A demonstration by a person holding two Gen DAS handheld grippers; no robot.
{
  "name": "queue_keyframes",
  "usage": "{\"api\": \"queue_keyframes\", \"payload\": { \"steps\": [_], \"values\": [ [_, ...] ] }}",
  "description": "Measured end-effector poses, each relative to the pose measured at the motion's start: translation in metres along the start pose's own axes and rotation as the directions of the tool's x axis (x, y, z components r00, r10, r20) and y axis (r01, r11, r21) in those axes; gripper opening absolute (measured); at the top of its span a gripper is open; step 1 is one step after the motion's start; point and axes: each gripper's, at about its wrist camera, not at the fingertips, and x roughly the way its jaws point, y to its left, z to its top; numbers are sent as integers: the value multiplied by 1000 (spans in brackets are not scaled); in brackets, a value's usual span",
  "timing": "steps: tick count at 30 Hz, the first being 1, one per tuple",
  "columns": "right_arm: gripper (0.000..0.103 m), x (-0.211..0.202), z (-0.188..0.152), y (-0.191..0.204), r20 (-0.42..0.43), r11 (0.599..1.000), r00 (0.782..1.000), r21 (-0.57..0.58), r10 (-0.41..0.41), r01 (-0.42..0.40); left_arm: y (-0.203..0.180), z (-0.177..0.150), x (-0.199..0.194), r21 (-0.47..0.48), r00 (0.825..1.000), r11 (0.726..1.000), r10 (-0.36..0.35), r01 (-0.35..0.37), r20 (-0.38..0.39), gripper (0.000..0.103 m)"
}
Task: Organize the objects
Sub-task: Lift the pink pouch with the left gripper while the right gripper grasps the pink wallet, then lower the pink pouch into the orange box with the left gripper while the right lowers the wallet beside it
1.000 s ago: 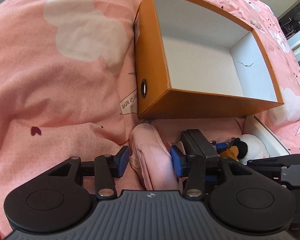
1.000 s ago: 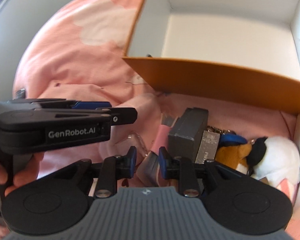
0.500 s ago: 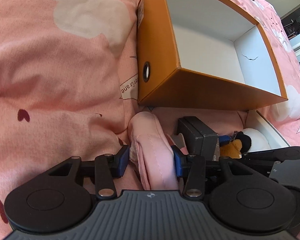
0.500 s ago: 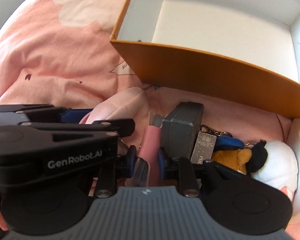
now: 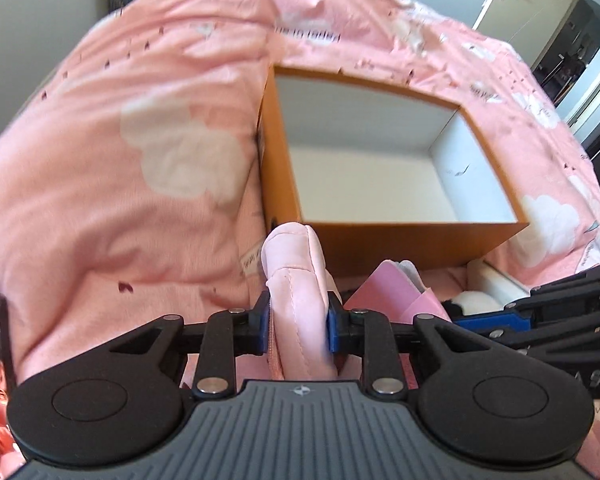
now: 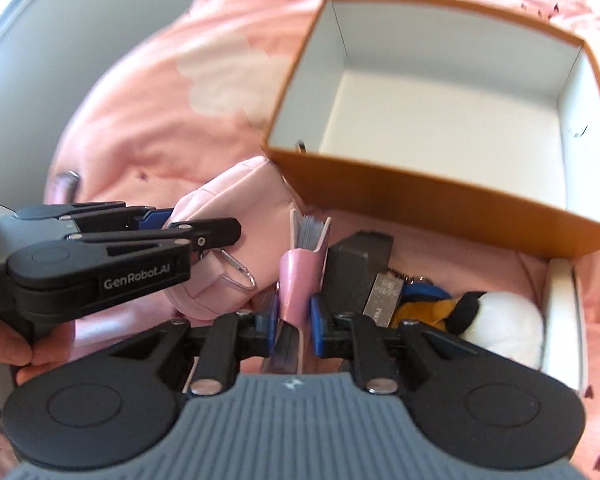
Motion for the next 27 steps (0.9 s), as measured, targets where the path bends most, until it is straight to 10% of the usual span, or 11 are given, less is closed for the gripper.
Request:
{"api": "queue_keyframes", "payload": {
  "steps": [11, 22, 27],
  "values": [
    [18, -66, 15, -13, 194, 1000, 981, 3, -3, 2, -37, 34, -46, 55, 970, 998, -19, 6, 244, 28],
    [18, -62, 54, -49, 301, 993, 947, 54, -117, 105, -61, 73, 8, 79, 930, 986, 112, -149, 350, 28],
    [18, -34, 81, -72, 316, 987, 936, 88, -153, 131, -59, 93, 50, 95, 941, 980, 136, -173, 311, 28]
  ]
}}
